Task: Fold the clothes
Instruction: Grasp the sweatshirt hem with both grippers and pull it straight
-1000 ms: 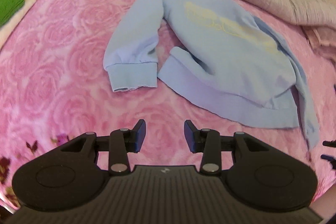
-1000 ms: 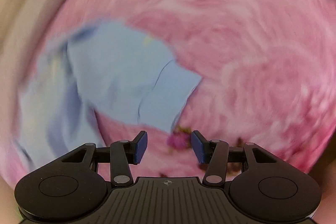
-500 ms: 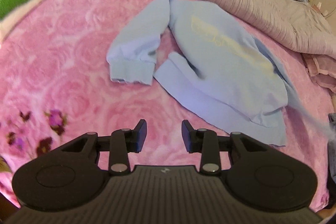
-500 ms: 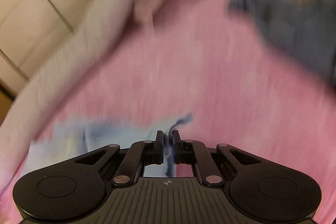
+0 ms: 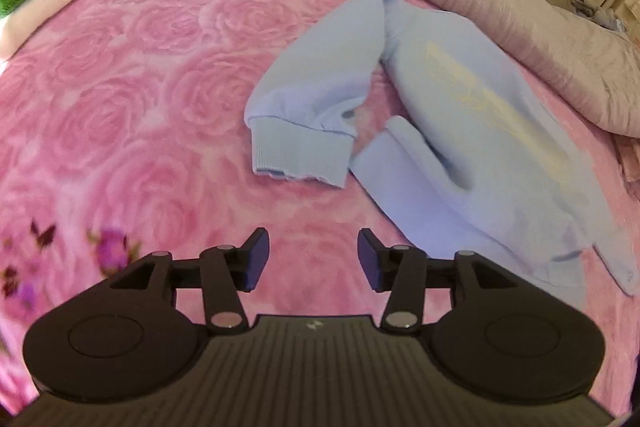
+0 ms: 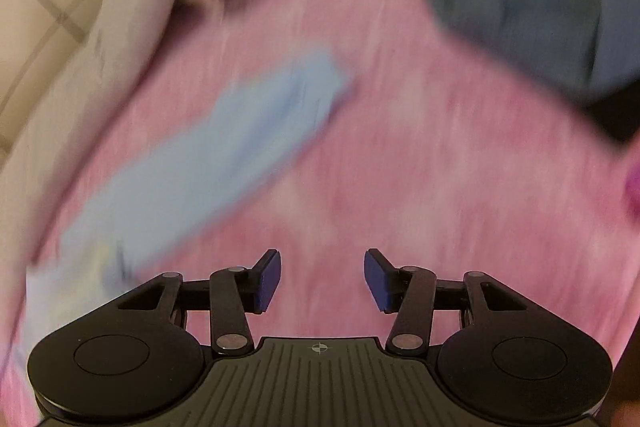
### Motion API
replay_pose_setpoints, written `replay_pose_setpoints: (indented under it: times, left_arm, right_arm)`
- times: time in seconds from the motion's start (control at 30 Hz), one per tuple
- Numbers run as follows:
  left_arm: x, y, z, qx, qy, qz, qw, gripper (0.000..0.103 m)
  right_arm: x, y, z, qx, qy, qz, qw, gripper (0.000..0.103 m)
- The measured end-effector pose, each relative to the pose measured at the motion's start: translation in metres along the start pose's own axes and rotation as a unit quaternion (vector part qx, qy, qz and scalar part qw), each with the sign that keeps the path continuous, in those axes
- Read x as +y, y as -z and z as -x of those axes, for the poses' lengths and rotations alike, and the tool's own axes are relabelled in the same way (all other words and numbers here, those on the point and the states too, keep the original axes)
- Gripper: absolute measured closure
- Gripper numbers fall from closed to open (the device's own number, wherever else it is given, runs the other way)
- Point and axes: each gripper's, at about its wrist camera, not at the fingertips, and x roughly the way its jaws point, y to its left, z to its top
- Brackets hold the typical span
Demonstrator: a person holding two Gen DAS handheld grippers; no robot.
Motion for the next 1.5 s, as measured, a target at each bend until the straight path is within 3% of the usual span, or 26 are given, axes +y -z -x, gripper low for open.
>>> replay_pose_setpoints:
  times: [0.2,0.27,0.3,0.33,0.4,0.5,0.53,0.67,0.7,0.77,0.8,0.9,1.0,1.07,1.17,1.23,1.3,1.4,1.47,1.5]
  left_arm:
    - [0.036,-0.034,-0.041,-0.016,0.036,0.106,0.9936,0.058]
    - [0.045,-0.047,-0.058,-0.015,0.04,0.127,0.991,0.066]
    - [0.048,-0.053,-0.067,-0.009,0.039,0.127,0.9911,0.086]
    - [0.05,-0.06,-0.072,-0.001,0.039,0.118,0.9922,0.1]
    - [0.052,-0.075,-0.077,0.006,0.036,0.09,0.9953,0.1]
    - [0.049,-0.116,-0.054,-0.042,0.007,-0.025,0.9988,0.101]
    - [0.054,-0.138,-0.039,-0.077,-0.006,-0.052,0.9957,0.101]
    - [0.096,-0.218,0.01,-0.199,-0.093,-0.047,0.9745,0.1]
    - [0.106,-0.233,0.015,-0.21,-0.115,-0.049,0.9697,0.098]
    - [0.12,-0.251,0.013,-0.179,-0.128,-0.057,0.9738,0.093]
    - [0.122,-0.248,0.01,-0.161,-0.13,-0.07,0.9759,0.093]
    - [0.113,-0.21,-0.008,-0.095,-0.105,-0.119,0.9826,0.074]
    - [0.093,-0.149,-0.031,-0.013,0.009,-0.135,0.9908,0.073]
    - [0.073,-0.115,-0.045,0.04,0.093,-0.137,0.9854,0.072]
    - [0.033,-0.081,-0.064,0.061,0.161,-0.175,0.9694,0.065]
    - [0.01,-0.072,-0.078,0.051,0.17,-0.203,0.9629,0.057]
    - [-0.006,-0.07,-0.094,0.043,0.177,-0.219,0.9586,0.056]
    - [-0.02,-0.073,-0.118,0.046,0.174,-0.209,0.9614,0.056]
    - [-0.027,-0.072,-0.127,0.058,0.186,-0.196,0.9611,0.064]
    - [-0.032,-0.069,-0.127,0.061,0.187,-0.204,0.959,0.077]
  right_arm:
    - [0.018,0.054,-0.016,0.053,0.012,0.0,0.999,0.053]
    - [0.026,0.062,-0.017,0.056,0.023,-0.003,0.998,0.053]
    - [0.03,0.065,-0.016,0.055,0.026,-0.007,0.998,0.053]
    - [0.033,0.068,-0.014,0.053,0.028,-0.013,0.998,0.053]
    - [0.041,0.074,-0.012,0.05,0.032,-0.024,0.998,0.053]
    - [0.055,0.076,-0.007,0.045,0.029,-0.034,0.998,0.053]
    - [0.061,0.077,-0.006,0.042,0.027,-0.033,0.998,0.053]
    - [0.084,0.083,-0.007,0.028,0.013,-0.026,0.999,0.053]
    - [0.09,0.085,-0.008,0.027,0.009,-0.027,0.999,0.053]
    - [0.097,0.091,-0.013,0.03,-0.002,-0.03,0.999,0.053]
    - [0.1,0.095,-0.016,0.033,-0.008,-0.032,0.999,0.053]
    - [0.105,0.108,-0.027,0.048,-0.017,-0.033,0.998,0.053]
    - [0.103,0.117,-0.037,0.061,-0.023,-0.035,0.997,0.053]
    - [0.102,0.12,-0.043,0.066,-0.036,-0.039,0.996,0.053]
    - [0.1,0.121,-0.05,0.068,-0.062,-0.041,0.995,0.053]
    - [0.1,0.121,-0.056,0.069,-0.075,-0.038,0.994,0.053]
    - [0.101,0.121,-0.063,0.073,-0.094,-0.036,0.992,0.053]
    - [0.105,0.125,-0.079,0.086,-0.126,-0.031,0.988,0.053]
    - [0.113,0.129,-0.089,0.082,-0.138,-0.02,0.987,0.053]
    - [0.118,0.132,-0.094,0.078,-0.142,-0.013,0.987,0.053]
